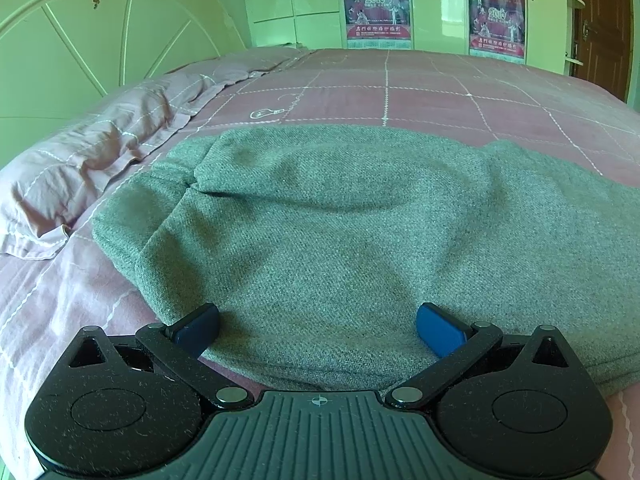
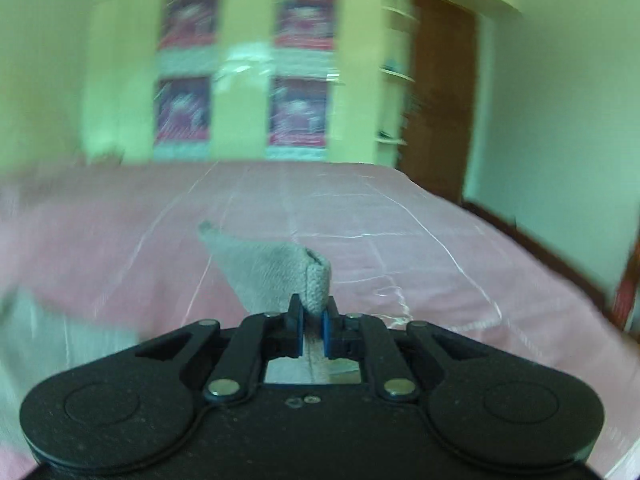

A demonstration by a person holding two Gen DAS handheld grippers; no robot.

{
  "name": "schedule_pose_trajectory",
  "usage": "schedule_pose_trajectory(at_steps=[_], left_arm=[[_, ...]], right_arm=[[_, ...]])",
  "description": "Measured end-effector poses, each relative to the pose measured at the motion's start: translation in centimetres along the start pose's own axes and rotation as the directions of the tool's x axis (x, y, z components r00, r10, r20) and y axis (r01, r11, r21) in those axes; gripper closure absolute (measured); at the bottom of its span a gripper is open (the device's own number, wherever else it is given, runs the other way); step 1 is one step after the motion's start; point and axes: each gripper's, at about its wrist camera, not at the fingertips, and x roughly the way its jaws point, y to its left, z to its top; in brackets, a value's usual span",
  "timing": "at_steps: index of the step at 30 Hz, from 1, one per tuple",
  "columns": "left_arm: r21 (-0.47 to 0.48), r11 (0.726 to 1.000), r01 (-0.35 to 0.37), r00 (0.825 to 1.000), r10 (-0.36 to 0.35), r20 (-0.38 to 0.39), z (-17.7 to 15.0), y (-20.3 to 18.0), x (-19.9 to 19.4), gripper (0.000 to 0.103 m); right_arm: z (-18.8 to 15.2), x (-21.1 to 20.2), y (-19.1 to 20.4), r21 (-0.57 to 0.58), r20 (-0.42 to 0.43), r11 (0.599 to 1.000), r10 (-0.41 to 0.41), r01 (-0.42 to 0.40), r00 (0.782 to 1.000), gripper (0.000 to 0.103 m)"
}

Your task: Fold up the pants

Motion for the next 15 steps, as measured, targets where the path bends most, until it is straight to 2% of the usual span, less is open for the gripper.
schedule_pose_trajectory(at_steps=[3,5,7,8,12,15], left_arm=[[-0.002,1.000,0.015,1.000,-0.015,-0.016,0.3,0.4,0.1,0.000],[0.000,1.000,0.015,1.000,-0.015,-0.018,0.3,0.4,0.2,0.000],[0.000,1.000,0.016,1.000,-0.016,-0.019,0.3,0.4,0.2,0.000],[0.001,1.000,0.016,1.000,-0.016,-0.020,0.4,0.4,0.2,0.000],[0.005,1.000,0.019,0.999,-0.019,-0.030,0.5,0.5,0.2,0.000],[0.007,1.000,0.021,0.999,-0.021,-0.035,0.6,0.5,0.2,0.000]], right_arm=[[-0.6,0.9,-6.4,0.234,-0.061,0.971,-0.043,0.056,0.997,0.103],[-3.4,2.8,-10.1,0.374,-0.148,0.923,-0.038,0.092,0.988,0.103],[-6.9,4.4,-12.2,0.444,-0.242,0.886,-0.028,0.137,0.970,0.103],[-7.8,4.8,-12.6,0.456,-0.253,0.880,-0.013,0.131,0.967,0.103],[-8.6,4.1,-12.1,0.441,-0.206,0.892,-0.003,0.096,0.978,0.103],[-6.7,2.2,-12.0,0.428,-0.099,0.903,0.011,0.033,0.995,0.103]])
